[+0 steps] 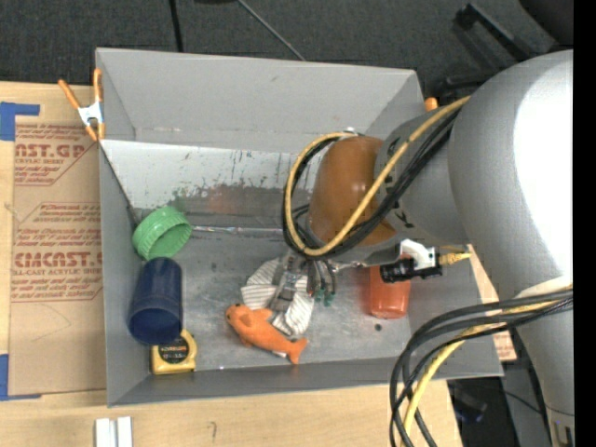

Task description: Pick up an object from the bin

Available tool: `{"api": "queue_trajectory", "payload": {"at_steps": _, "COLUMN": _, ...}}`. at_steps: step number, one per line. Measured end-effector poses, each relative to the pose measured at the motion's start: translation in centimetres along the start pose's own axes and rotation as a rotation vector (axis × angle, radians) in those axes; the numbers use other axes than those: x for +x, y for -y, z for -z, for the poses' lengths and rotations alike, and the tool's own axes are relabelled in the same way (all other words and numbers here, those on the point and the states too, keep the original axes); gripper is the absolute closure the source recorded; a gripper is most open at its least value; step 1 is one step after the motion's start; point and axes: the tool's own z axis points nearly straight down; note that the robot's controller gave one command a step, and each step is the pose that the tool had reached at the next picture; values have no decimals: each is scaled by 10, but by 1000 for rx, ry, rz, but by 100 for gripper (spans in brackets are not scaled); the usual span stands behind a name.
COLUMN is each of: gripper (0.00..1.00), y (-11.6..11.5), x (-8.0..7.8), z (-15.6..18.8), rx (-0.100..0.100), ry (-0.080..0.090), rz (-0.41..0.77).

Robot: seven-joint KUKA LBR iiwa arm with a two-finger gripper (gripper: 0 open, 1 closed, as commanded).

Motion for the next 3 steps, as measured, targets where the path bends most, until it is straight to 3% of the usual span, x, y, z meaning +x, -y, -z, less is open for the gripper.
{"api": "queue_trajectory", "payload": {"at_steps": 3, "gripper": 100, "y": 0, "x": 1, "z": 9, "rx": 1, "ry": -2, "rz": 0}}
